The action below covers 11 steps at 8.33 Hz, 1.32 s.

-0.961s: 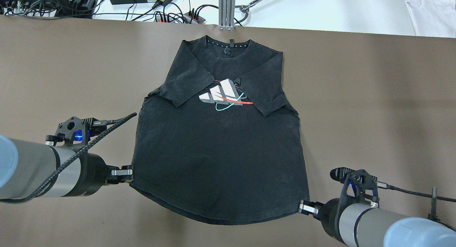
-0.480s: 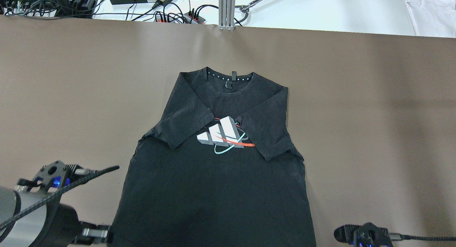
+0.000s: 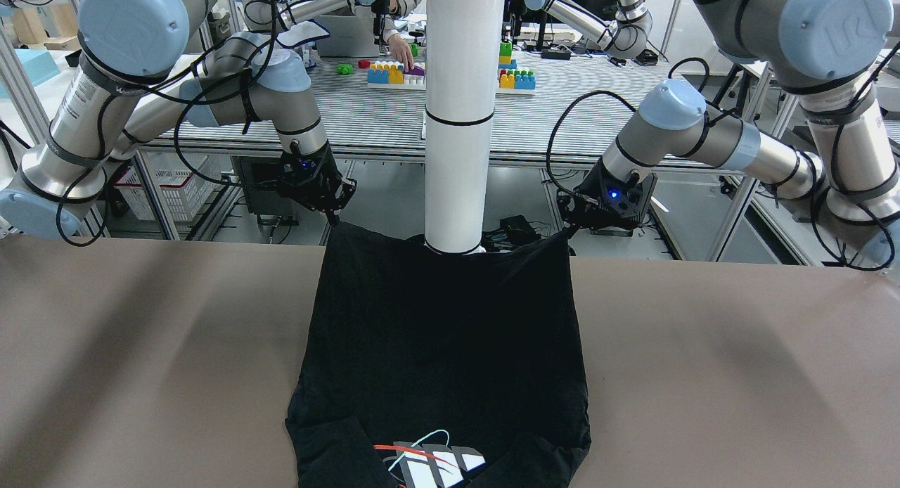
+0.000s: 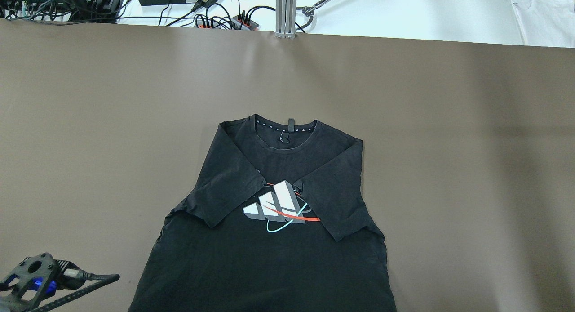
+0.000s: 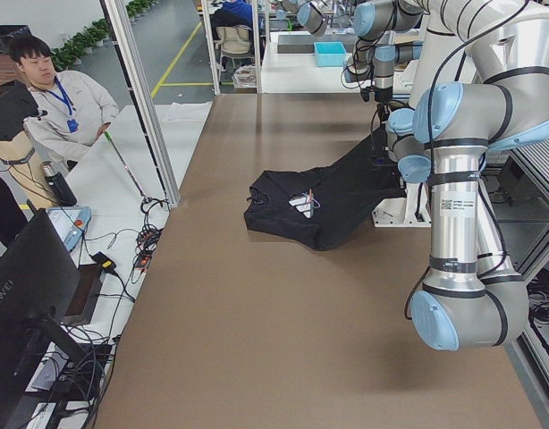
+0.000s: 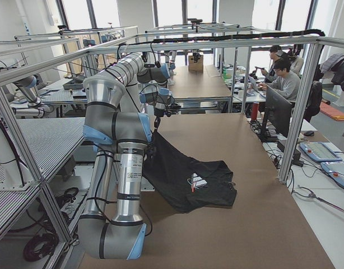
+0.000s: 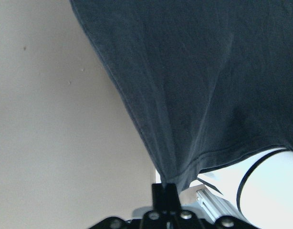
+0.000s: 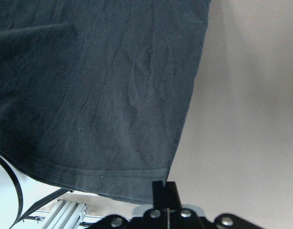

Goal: Fold clothes
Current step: 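Lift the hem corners with both grippers, then carry the hem with both grippers toward the collar, folding the shirt in half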

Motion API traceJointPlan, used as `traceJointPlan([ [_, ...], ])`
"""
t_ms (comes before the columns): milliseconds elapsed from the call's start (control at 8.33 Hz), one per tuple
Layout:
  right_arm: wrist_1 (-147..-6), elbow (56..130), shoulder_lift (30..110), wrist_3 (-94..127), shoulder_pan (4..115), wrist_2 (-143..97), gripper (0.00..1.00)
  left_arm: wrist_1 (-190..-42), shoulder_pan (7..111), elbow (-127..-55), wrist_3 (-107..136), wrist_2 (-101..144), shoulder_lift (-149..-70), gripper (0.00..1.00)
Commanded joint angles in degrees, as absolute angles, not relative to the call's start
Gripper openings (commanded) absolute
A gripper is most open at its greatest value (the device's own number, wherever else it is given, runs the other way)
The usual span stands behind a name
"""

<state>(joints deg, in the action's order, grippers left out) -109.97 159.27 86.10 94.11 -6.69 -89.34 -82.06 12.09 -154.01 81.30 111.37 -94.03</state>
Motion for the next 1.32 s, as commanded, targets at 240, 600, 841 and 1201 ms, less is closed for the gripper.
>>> traceJointPlan([
  [240, -109.95, 147.18, 79.31, 93.96, 8.12, -88.68, 0.00, -82.09, 28.07, -134.71, 80.51, 108.72, -109.03, 0.00],
  [600, -105.05, 136.79, 77.78, 90.01, 21.76, -89.03, 0.00, -82.18, 39.16, -128.32, 75.24, 108.54, -111.88, 0.00],
  [841, -103.45, 135.53, 77.26, 85.89, 26.97, -89.47, 0.00, -82.09, 42.79, -127.80, 75.23, 108.54, -112.23, 0.00],
  [1201, -103.45, 135.44, 74.45, 85.26, 30.23, -89.56, 0.00, -82.09, 44.82, -120.09, 75.24, 106.80, -119.77, 0.00],
])
